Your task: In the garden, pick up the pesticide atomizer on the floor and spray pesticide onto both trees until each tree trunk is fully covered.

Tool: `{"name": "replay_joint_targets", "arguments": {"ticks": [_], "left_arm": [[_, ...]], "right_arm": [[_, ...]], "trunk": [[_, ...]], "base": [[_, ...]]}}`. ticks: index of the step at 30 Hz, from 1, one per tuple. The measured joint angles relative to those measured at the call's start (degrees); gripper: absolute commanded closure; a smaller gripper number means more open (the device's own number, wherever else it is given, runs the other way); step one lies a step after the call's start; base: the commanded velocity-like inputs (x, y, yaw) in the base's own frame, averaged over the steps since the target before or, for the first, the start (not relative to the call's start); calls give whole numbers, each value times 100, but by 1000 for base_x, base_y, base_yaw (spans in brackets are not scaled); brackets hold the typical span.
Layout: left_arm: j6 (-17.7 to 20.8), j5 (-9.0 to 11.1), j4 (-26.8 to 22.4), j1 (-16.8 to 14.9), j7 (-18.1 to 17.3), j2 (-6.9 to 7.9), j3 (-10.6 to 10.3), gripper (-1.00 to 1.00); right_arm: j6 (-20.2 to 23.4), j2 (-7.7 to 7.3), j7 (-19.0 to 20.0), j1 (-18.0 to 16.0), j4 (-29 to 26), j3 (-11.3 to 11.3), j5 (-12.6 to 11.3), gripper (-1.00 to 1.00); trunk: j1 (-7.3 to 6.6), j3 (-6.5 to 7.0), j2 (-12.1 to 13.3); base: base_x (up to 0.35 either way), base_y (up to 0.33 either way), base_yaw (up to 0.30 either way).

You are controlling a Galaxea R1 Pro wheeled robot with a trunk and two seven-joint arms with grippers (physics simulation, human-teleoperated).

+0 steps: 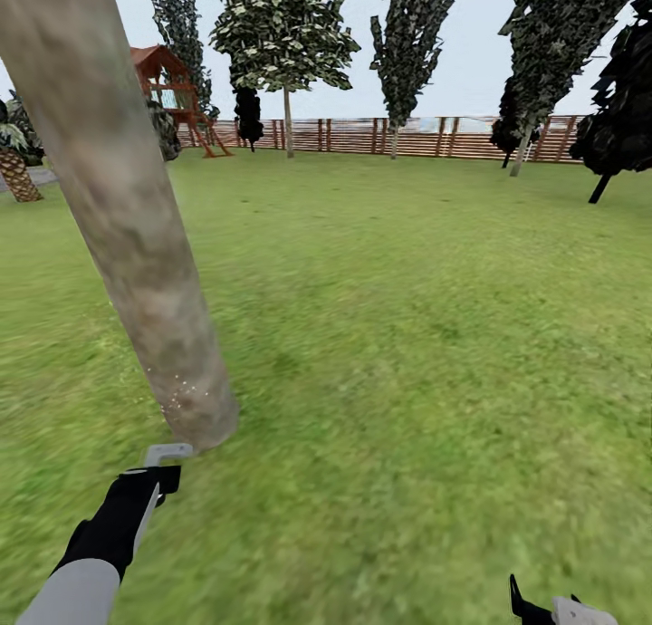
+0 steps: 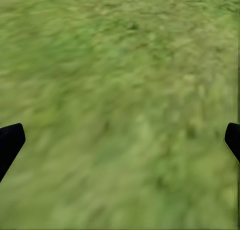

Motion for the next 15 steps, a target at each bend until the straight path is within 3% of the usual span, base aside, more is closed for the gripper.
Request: {"name": "replay_joint_targets", "arguments": {"ticks": [9, 15], "left_arm": [[0, 0, 8, 4, 0, -2, 0, 100], [0, 0, 19, 4, 0, 1, 0, 100]], "right_arm": [[0, 0, 0, 0, 0, 0, 0, -100], [0, 0, 0, 0, 0, 0, 0, -100]], "trunk": [[0, 0, 0], [0, 0, 0]], "base": [[-38, -271, 240], [145, -252, 275]]}}
